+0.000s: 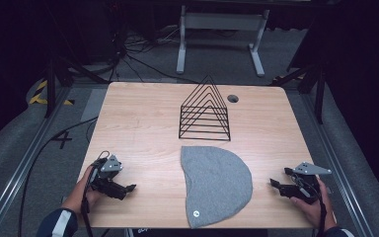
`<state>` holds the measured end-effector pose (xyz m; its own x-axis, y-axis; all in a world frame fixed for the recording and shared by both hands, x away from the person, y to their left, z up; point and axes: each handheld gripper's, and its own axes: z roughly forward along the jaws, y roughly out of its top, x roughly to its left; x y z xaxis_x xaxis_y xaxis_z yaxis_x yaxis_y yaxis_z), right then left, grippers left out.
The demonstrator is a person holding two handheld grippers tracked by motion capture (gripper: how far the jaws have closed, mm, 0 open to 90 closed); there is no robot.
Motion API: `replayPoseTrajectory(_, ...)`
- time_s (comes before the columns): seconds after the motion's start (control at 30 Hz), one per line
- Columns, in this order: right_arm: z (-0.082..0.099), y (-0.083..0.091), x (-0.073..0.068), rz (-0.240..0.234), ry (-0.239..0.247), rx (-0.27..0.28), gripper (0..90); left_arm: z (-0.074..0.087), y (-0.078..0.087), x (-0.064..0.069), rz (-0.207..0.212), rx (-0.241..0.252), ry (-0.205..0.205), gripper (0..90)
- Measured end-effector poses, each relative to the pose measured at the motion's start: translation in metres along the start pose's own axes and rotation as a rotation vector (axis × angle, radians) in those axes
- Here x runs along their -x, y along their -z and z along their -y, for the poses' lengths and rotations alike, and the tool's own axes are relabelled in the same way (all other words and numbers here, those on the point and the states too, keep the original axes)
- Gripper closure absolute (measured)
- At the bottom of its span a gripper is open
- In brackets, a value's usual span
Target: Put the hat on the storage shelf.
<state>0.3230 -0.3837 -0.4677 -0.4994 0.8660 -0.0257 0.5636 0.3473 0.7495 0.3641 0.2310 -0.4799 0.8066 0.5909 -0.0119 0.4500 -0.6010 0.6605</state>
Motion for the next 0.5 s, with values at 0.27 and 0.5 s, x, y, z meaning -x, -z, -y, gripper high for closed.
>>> replayPoseTrajectory(0.27, -0.001, -0.002, -0.001, -0.016, 0.023, -0.016, 16.0, -0.011, -0.004, 0.003, 0.030, -0.050, -0.043, 0.5)
replayPoseTrajectory(0.5, -0.003, -0.002, -0.001, -0.025, 0.033, -0.031, 18.1, -0.020, -0.009, 0.003, 0.032, -0.036, -0.043, 7.7)
